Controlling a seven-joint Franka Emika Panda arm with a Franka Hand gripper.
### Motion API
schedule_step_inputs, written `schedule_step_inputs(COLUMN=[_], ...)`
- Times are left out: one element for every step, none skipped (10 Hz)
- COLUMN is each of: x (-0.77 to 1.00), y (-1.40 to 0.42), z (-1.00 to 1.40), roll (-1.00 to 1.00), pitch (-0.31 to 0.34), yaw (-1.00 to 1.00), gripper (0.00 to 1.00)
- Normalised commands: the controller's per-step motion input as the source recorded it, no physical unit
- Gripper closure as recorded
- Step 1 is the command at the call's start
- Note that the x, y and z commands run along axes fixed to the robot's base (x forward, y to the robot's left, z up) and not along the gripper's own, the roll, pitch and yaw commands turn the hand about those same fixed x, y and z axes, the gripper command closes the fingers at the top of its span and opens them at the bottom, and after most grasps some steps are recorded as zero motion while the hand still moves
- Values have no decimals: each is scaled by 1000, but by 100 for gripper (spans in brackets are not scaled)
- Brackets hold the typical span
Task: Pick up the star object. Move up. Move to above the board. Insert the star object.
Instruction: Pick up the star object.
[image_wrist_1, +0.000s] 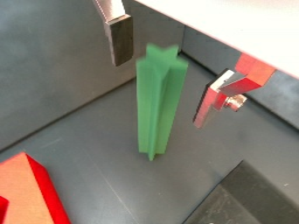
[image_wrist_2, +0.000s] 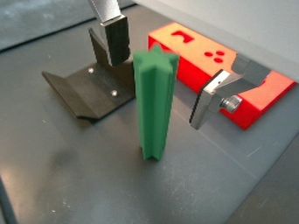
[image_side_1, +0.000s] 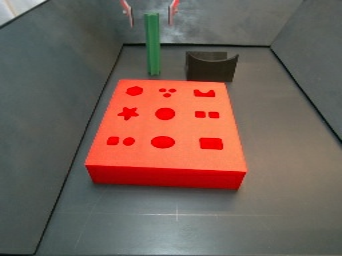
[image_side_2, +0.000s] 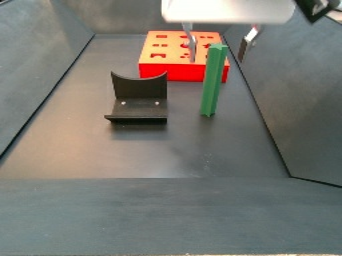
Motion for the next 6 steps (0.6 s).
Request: schedule_step_inputs(x=[0, 94, 0, 0, 0, 0], y=[0, -49, 0, 0, 0, 0], z=[-334, 0, 0, 0, 0, 0], roll=[14, 36, 0, 0, 0, 0], pitch=[-106, 81, 0, 0, 0, 0], yaw=[0, 0, 0, 0, 0, 0], gripper=[0, 0, 100, 100, 100, 100])
